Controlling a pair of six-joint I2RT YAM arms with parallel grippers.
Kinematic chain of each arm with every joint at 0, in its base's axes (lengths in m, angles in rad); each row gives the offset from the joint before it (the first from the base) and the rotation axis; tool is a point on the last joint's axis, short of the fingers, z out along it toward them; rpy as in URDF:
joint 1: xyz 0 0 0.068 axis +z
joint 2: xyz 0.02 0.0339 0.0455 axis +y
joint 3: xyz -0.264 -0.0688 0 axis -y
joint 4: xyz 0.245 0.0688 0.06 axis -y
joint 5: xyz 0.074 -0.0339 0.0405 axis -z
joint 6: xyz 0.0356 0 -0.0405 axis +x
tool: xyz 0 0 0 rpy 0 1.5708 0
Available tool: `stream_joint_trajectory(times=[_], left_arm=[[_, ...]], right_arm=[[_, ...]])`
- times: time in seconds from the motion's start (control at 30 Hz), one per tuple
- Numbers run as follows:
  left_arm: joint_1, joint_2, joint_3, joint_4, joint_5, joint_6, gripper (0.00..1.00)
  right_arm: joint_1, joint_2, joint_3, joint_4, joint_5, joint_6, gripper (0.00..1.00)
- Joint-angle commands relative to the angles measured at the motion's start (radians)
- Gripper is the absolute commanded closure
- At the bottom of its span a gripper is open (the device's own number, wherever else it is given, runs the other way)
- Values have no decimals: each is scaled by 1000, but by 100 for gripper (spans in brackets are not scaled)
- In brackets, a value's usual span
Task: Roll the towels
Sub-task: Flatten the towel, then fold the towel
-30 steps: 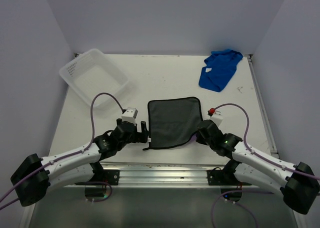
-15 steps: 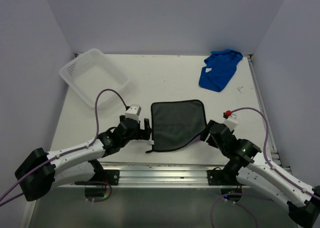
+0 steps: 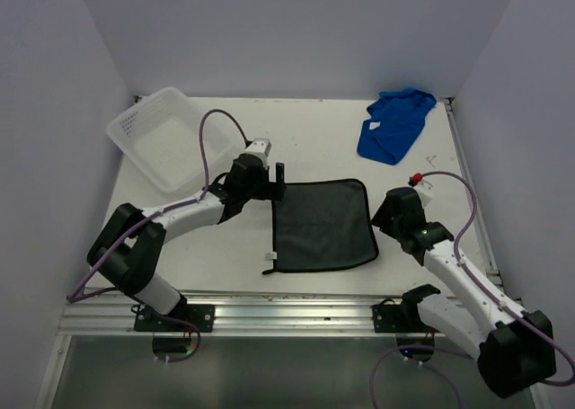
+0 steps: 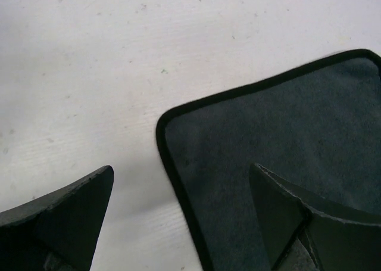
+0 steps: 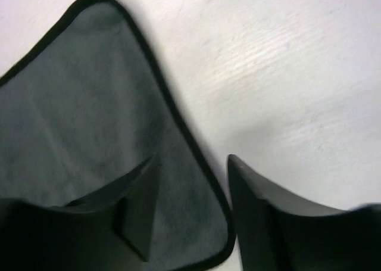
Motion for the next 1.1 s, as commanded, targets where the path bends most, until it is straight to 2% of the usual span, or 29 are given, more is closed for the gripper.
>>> stream_joint_trajectory(times=[0.0,0.03,0.1,0.23,0.5,0.6,0.73,1.07], left_arm=[[21,111,106,24,73,54,1],[23,131,120,20,90,55,3],[24,172,149,8,98,61,5],[23,209,152,26,61,63,10],[24,283,188,8,26,92,16],[24,287,191,0,-5,109,17],[26,303,207,-12,-28,126,17],[46,307,207,0,-31,132,21]], right_arm=[[-196,123,13,232,-280,-110,52],[-263,178,52,249,-319,-124,55],[-316,324,100,303,-443,-167,59],[-352,543,230,361,-543,-242,60],[-352,795,399,446,-514,-281,58],[-355,849,453,441,-510,-308,58],[-353,910,476,477,-577,-321,59],[-353,897,448,490,-608,-335,59]])
